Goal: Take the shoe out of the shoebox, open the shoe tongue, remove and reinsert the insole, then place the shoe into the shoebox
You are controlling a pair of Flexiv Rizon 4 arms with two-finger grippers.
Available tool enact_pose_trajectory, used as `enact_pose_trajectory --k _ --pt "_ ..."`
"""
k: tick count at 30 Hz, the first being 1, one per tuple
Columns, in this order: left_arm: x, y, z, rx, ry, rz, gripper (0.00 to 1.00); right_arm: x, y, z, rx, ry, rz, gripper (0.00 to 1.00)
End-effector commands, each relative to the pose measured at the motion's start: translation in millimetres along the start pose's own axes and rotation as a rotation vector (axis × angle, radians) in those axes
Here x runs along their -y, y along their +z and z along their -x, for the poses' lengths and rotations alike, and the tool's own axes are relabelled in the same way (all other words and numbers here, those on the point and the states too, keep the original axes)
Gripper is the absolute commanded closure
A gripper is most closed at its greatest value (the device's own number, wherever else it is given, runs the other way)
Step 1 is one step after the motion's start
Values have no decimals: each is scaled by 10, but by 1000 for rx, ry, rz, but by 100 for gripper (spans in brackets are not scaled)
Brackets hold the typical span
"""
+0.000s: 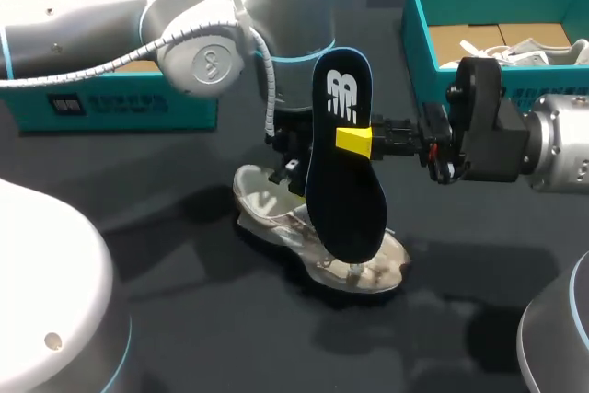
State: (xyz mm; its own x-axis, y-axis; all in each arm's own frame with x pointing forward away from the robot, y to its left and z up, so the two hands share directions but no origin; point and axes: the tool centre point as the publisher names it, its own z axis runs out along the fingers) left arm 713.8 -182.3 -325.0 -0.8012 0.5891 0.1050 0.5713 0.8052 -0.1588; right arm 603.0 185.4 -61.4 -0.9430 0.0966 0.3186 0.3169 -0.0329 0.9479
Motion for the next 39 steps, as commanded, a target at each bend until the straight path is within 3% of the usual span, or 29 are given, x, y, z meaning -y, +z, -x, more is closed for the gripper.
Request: enact_pose_trajectory --k 1,9,23,28,39 --pt "-52 -38 -95 26 73 -10 100 -7 29 -23 7 1 0 100" --pt "-52 -38 -95 26 73 -10 100 -7 29 -23 7 1 0 100" --pt "-7 -263 -53 35 496 79 100 -7 29 -23 7 1 0 100" --pt "8 -189 -62 60 608 107 100 -7 29 -23 7 1 0 100" --pt "-9 -58 -60 77 778 75 100 -7 29 -23 7 1 0 100"
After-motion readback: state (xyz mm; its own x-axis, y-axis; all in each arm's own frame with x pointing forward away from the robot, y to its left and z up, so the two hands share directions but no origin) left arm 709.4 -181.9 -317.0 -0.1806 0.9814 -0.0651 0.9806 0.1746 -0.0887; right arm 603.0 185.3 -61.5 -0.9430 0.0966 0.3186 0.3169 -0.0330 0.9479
